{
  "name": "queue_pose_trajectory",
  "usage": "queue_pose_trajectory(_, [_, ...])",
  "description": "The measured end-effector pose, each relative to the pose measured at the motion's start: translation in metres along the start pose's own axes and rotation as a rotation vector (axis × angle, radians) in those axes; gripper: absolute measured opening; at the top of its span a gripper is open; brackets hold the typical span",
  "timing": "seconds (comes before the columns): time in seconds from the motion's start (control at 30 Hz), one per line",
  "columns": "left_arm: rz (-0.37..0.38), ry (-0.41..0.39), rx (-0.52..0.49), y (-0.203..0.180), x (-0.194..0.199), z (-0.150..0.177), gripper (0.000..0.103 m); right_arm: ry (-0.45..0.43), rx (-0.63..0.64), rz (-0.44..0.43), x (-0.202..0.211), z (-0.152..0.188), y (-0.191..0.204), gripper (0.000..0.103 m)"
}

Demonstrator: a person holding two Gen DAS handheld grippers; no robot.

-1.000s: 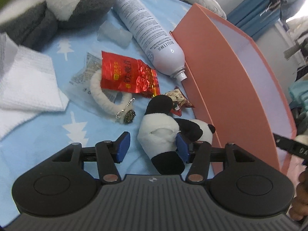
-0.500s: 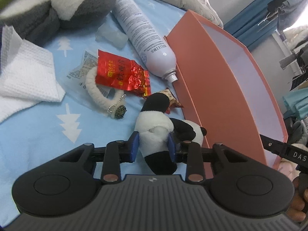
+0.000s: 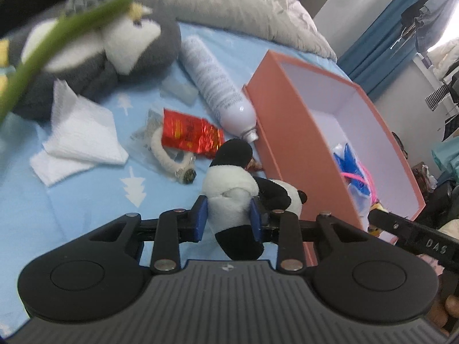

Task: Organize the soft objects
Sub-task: 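Lower the yellow bird into the box with the right tool while the left tool carries the panda, then open the left tool dropping the panda into the box while the right tool releases the bird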

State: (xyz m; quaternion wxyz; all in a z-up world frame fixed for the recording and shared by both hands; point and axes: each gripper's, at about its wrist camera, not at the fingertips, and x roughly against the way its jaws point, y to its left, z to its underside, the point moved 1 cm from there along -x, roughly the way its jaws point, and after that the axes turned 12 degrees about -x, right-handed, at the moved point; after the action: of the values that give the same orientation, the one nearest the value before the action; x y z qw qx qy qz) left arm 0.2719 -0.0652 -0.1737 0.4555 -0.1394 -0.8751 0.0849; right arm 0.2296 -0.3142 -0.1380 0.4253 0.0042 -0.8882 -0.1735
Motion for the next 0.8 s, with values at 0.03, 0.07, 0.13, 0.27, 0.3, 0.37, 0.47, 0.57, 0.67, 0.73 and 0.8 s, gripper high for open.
queue_pose_trajectory(0.03, [-0.009,-0.016,-0.005,-0.003,0.007,-0.003,0.036,-0.007,0.002,-0.002,0.003,0.000,0.001,0.036])
queue_pose_trajectory(0.07, [-0.012,-0.035,-0.011,-0.007,0.014,-0.007,0.036,-0.016,0.005,-0.005,0.007,-0.001,0.002,0.036])
queue_pose_trajectory(0.13, [-0.015,-0.067,-0.022,-0.015,0.027,-0.016,0.036,-0.036,0.009,-0.009,0.015,-0.003,0.004,0.036])
queue_pose_trajectory(0.27, [-0.002,-0.137,-0.062,-0.037,0.047,-0.036,0.036,-0.077,0.015,-0.020,0.027,-0.013,0.006,0.036])
queue_pose_trajectory(0.3, [0.001,-0.151,-0.072,-0.042,0.051,-0.042,0.036,-0.087,0.017,-0.023,0.030,-0.017,0.006,0.036])
queue_pose_trajectory(0.37, [0.021,-0.172,-0.096,-0.055,0.055,-0.054,0.036,-0.099,0.019,-0.019,0.033,-0.024,0.005,0.036])
queue_pose_trajectory(0.47, [0.042,-0.194,-0.133,-0.077,0.055,-0.071,0.036,-0.113,0.011,-0.010,0.034,-0.036,-0.001,0.036])
queue_pose_trajectory(0.57, [0.065,-0.196,-0.166,-0.098,0.045,-0.088,0.036,-0.117,0.004,0.002,0.031,-0.046,-0.010,0.036])
queue_pose_trajectory(0.67, [0.088,-0.173,-0.205,-0.118,0.026,-0.100,0.036,-0.109,-0.004,0.021,0.024,-0.054,-0.022,0.036])
queue_pose_trajectory(0.73, [0.102,-0.140,-0.228,-0.130,0.009,-0.106,0.036,-0.091,-0.014,0.040,0.016,-0.058,-0.031,0.036])
queue_pose_trajectory(0.8, [0.114,-0.095,-0.257,-0.141,-0.010,-0.110,0.036,-0.065,-0.029,0.059,0.006,-0.061,-0.042,0.036])
